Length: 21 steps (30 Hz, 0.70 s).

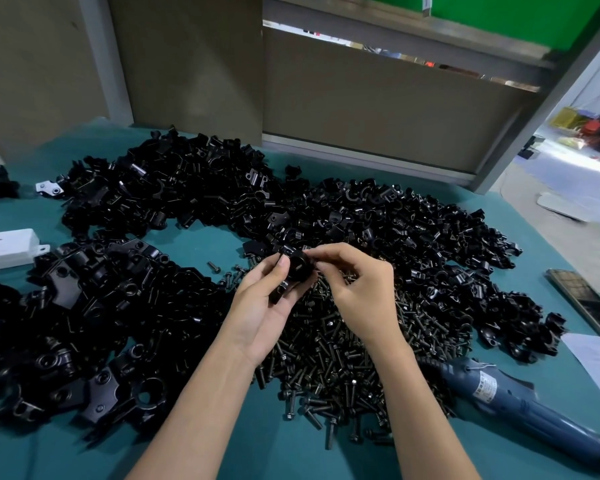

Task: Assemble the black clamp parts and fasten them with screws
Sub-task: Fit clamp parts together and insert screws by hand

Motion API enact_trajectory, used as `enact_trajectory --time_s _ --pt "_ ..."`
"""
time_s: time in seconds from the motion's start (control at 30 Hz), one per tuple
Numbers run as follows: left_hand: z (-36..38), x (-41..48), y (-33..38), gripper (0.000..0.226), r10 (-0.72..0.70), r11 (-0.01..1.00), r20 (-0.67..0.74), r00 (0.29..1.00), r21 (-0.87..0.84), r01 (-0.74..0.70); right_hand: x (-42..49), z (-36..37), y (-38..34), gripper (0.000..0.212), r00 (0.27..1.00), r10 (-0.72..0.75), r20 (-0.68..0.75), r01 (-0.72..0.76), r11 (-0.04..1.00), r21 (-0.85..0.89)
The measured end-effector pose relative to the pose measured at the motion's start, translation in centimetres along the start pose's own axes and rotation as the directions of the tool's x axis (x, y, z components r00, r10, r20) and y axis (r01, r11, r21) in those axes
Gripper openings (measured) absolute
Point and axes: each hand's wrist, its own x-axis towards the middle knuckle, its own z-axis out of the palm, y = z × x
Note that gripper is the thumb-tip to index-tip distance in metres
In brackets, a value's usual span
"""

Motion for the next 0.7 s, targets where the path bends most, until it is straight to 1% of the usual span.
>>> enact_trajectory --time_s 0.07,0.17,0.23,0.3,0.37,0.4,0.47,0.57,0.63,0.7 --pt "0.1 0.0 0.1 0.054 0.007 0.999 -0.015 1.0 -0.048 -0.007 0.1 -0.4 0.1 0.034 1.0 0.026 0.002 -0.026 1.0 0.007" --pt "0.3 0.0 0.3 0.049 0.019 0.995 -0.022 1.0 -0.102 -0.021 0.3 -1.3 0.7 0.044 0.981 0.17 -0.093 -0.173 0.985 -0.028" --pt "0.3 0.0 0.5 0.045 0.025 0.992 -0.024 0.999 -0.12 -0.028 0.4 -1.9 1.4 0.04 0.951 0.274 -0.143 -0.289 0.952 -0.102" --pt "0.3 0.0 0.5 0.043 0.033 0.991 -0.025 0.999 -0.131 -0.036 0.4 -2.1 2.0 0.028 0.933 0.337 -0.122 -0.357 0.909 -0.214" --pt "0.3 0.1 0.5 0.039 0.038 0.989 -0.027 0.999 -0.139 -0.042 0.3 -1.9 2.3 0.016 0.926 0.372 -0.06 -0.37 0.869 -0.329" --pt "0.3 0.1 0.5 0.038 0.04 0.989 -0.026 0.999 -0.144 -0.044 0.3 -1.6 2.4 0.014 0.92 0.391 -0.024 -0.371 0.85 -0.373" --pt "0.2 0.2 0.5 0.038 0.045 0.988 -0.015 0.999 -0.144 -0.047 0.3 -1.0 2.3 0.016 0.905 0.424 0.027 -0.368 0.815 -0.447" --pt "0.0 0.2 0.5 0.039 0.051 0.989 -0.005 0.999 -0.138 -0.051 0.4 -0.2 2.1 0.02 0.912 0.409 0.025 -0.319 0.748 -0.582" --pt "0.0 0.2 0.4 0.04 0.052 0.99 -0.004 0.999 -0.129 -0.052 0.3 0.2 2.0 0.016 0.919 0.392 0.036 -0.274 0.703 -0.656" --pt "0.1 0.2 0.3 0.039 0.049 0.991 -0.007 0.999 -0.126 -0.05 0.3 0.5 1.9 0.012 0.918 0.396 0.04 -0.265 0.684 -0.68"
